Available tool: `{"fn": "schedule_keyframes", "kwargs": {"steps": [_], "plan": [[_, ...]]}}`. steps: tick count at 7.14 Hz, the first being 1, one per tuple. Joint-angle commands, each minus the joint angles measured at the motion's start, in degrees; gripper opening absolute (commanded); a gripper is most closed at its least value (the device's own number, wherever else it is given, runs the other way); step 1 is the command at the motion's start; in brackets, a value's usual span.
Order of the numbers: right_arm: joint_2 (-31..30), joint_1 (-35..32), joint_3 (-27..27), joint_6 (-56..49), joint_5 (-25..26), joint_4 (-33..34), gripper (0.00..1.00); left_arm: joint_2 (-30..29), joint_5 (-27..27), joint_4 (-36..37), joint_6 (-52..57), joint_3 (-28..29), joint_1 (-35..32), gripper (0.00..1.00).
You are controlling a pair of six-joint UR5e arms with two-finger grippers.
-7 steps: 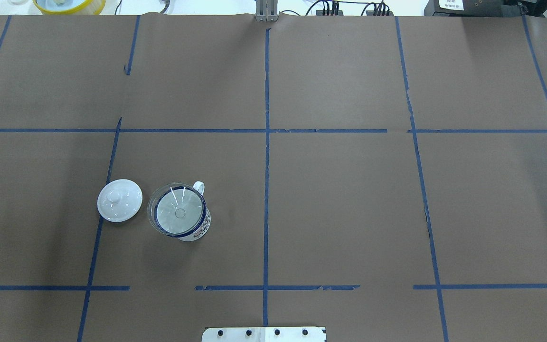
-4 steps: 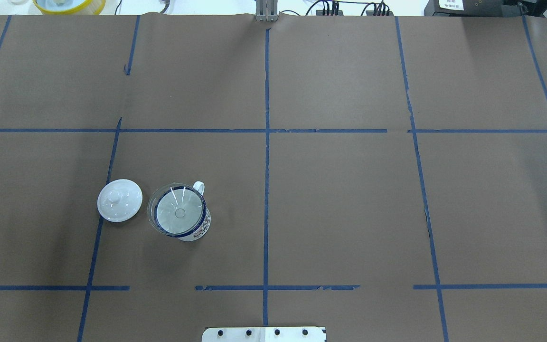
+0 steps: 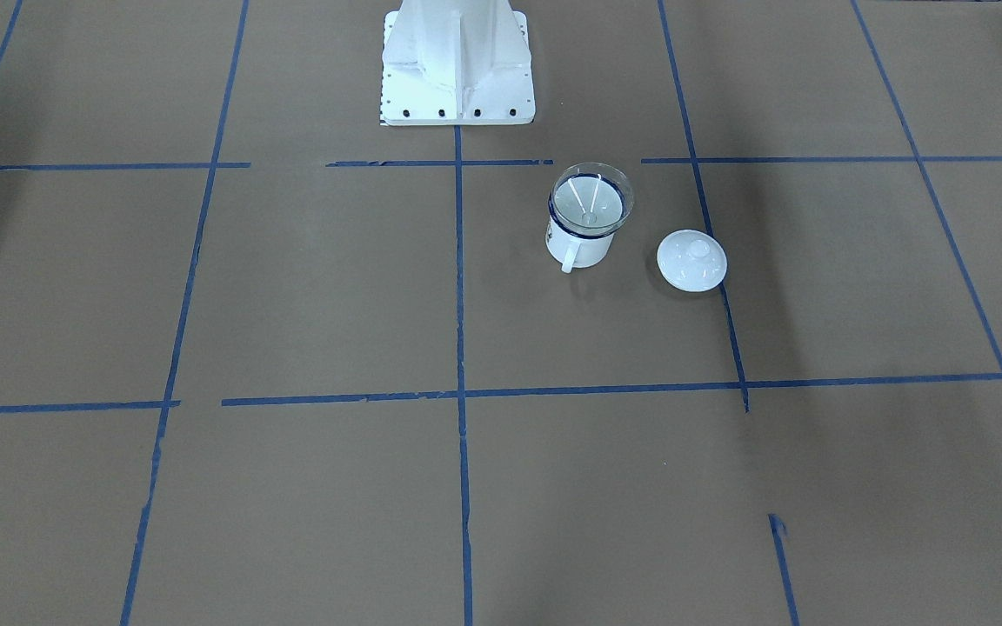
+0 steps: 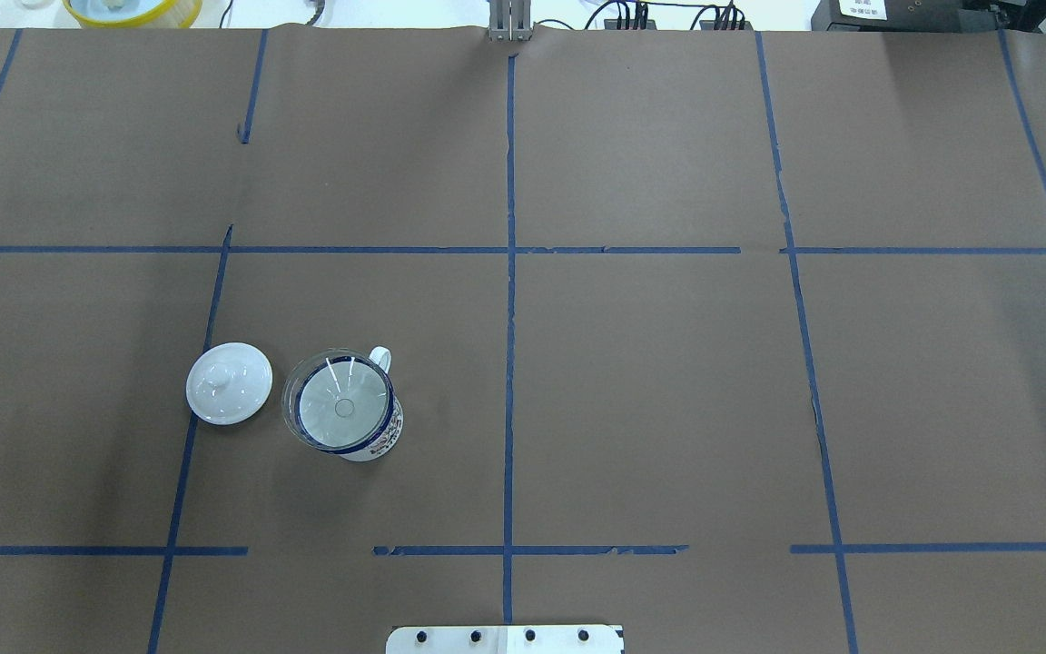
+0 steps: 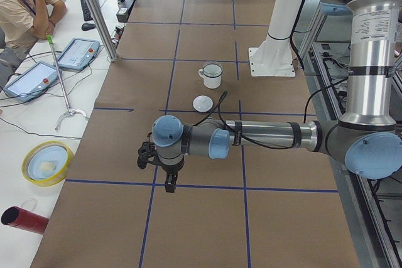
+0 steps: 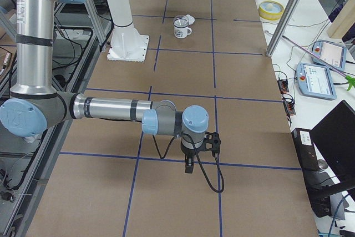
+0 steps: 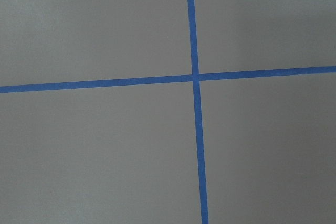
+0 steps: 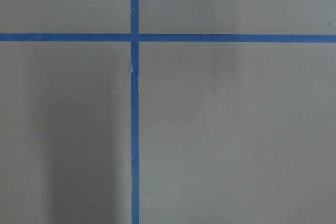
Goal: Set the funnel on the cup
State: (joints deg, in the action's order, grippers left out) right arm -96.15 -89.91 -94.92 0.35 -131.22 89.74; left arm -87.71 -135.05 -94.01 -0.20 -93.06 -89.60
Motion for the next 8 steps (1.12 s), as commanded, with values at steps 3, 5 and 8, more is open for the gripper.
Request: {"fn": "schedule_keyframes", "kwargs": {"steps": [3,5,8], "plan": [[0.00,0.00,0.00,0.00,0.00,0.00,1.00,-0.09,0.05,4.44,7.72,-0.11,-1.45,1.00],[0.00,0.00,0.00,0.00,0.00,0.00,1.00,-0.45,0.05,5.59,7.76,-0.28,-1.90,1.00],[0.00,0.00,0.00,0.00,0.00,0.00,1.00,0.17,0.23,5.68,7.85,-0.63,-3.48,1.00]]}}
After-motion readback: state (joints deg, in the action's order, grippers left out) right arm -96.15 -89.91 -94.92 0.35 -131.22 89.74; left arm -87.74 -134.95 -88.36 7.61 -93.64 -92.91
